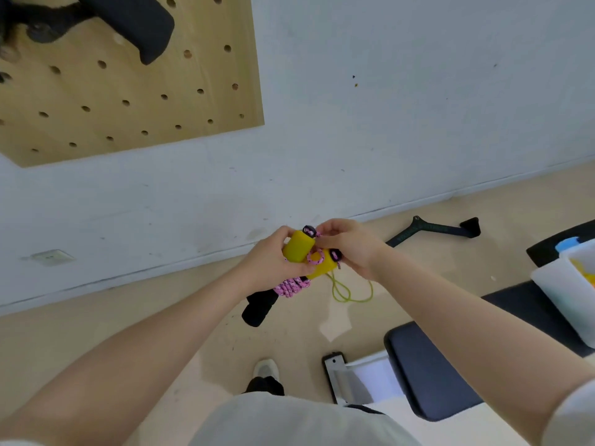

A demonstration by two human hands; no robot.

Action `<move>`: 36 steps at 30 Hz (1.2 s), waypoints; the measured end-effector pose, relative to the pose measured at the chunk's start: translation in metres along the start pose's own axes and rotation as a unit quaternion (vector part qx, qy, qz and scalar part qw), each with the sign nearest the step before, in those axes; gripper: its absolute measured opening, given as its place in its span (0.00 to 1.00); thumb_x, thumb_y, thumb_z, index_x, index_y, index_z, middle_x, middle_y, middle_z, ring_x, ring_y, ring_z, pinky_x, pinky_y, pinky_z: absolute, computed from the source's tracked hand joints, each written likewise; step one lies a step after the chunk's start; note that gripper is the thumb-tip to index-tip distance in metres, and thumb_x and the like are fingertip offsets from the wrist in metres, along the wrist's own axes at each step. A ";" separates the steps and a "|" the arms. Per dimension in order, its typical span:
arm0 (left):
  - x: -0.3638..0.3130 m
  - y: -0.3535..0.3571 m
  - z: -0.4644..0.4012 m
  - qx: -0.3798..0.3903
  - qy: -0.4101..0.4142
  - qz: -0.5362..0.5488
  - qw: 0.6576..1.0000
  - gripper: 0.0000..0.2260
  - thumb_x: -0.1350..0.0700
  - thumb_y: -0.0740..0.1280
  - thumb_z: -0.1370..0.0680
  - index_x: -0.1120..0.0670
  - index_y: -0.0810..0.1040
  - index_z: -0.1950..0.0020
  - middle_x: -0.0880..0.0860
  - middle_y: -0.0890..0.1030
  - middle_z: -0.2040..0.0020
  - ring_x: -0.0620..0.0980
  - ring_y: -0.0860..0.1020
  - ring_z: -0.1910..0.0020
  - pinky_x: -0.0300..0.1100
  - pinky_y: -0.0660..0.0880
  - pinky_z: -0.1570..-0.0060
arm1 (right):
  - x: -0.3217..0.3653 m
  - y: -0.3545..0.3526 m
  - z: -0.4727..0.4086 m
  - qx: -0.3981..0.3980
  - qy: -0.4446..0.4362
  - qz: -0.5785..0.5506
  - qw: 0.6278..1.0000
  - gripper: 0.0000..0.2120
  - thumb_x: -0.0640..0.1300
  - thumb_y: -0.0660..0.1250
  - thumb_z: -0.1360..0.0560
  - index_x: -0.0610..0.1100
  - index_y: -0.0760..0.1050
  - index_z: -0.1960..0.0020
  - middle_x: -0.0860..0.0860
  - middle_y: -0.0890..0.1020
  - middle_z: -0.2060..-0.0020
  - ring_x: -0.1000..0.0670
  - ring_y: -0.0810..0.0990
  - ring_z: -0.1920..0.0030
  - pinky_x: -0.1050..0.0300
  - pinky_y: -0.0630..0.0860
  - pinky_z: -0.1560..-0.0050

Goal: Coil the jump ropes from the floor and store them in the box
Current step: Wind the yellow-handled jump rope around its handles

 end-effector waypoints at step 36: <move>0.023 0.175 0.127 -0.317 -0.266 0.379 0.828 0.10 0.56 0.55 0.23 0.56 0.70 0.62 0.57 0.75 0.60 0.55 0.73 0.66 0.43 0.69 0.65 | -0.100 -0.017 0.172 0.070 -0.167 0.568 0.803 0.18 0.46 0.53 0.20 0.48 0.58 0.69 0.47 0.73 0.66 0.40 0.76 0.48 0.42 0.69 0.38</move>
Point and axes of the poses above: each hand's wrist, its own z-axis away from the middle knuckle, its own y-axis out of the palm, x = y × z, the point moved 8 cm from there along -z, towards the middle knuckle
